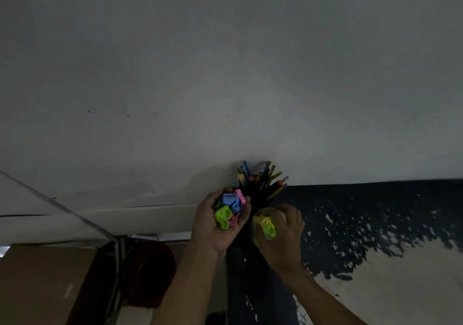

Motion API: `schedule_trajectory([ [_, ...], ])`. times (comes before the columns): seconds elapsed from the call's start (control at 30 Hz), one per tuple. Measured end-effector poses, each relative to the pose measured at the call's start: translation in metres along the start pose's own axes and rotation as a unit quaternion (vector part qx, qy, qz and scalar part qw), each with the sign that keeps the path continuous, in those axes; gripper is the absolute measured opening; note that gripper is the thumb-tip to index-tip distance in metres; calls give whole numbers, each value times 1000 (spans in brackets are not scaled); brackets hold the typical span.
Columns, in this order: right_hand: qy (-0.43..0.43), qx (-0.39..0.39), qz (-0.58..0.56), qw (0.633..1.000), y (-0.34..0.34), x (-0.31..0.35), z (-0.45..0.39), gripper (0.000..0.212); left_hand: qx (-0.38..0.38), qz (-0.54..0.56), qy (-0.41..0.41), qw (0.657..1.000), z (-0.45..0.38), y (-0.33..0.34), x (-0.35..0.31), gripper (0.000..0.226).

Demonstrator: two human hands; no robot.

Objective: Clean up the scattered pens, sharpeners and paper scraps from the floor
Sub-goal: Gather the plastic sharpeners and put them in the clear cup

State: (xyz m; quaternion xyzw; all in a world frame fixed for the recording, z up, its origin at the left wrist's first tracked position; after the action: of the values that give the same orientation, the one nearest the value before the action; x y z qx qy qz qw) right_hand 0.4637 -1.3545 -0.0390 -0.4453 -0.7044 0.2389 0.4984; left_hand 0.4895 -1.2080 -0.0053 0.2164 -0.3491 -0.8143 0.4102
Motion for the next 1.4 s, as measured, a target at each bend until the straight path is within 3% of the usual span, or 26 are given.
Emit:
schedule_trajectory([
  [0.17,43,-11,-50,998,-17,3,-3,31,24,-10,-14,1000,-7,1,8,27],
  [0.33,45,-16,-203,978,-42,14,-20,29,22,-39,-28,999,-11,2,19,27],
  [0.43,30,25,-224,974,-48,22,-30,34,16,-93,-36,995,-11,6,27,25],
  [0.57,75,91,-206,971,-44,9,-34,38,12,-131,-52,990,-14,9,38,27],
  [0.83,85,51,-236,967,-68,1,-39,25,38,-133,-68,988,-19,14,51,30],
  [0.97,129,-3,-297,946,-78,-2,-38,24,52,-98,-84,990,-18,14,47,37],
  [1.07,167,-12,-254,953,-73,-17,-31,24,55,-48,-86,994,-19,9,39,33],
  [1.2,152,69,-135,977,-47,-29,-15,23,41,-26,-57,997,-20,0,28,30],
  [1.33,120,140,-67,981,-29,-29,-4,36,37,-24,-51,998,-20,-3,25,29],
  [1.4,118,113,-79,983,-33,-24,-3,39,30,-25,-43,998,-21,-4,24,27],
])
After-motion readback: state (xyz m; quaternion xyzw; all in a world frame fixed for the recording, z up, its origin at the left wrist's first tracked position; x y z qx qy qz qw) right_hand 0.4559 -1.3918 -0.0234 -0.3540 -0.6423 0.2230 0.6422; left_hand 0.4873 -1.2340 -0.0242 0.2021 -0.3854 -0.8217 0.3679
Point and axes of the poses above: each hand's wrist, its own z-axis away from the middle knuckle, its own y-axis out of the palm, x = y × z, the point moved 6 cm from there along -z, towards the middle knuckle, and after that the axes turned 3 degrees about -y, right-handed, at the moved point
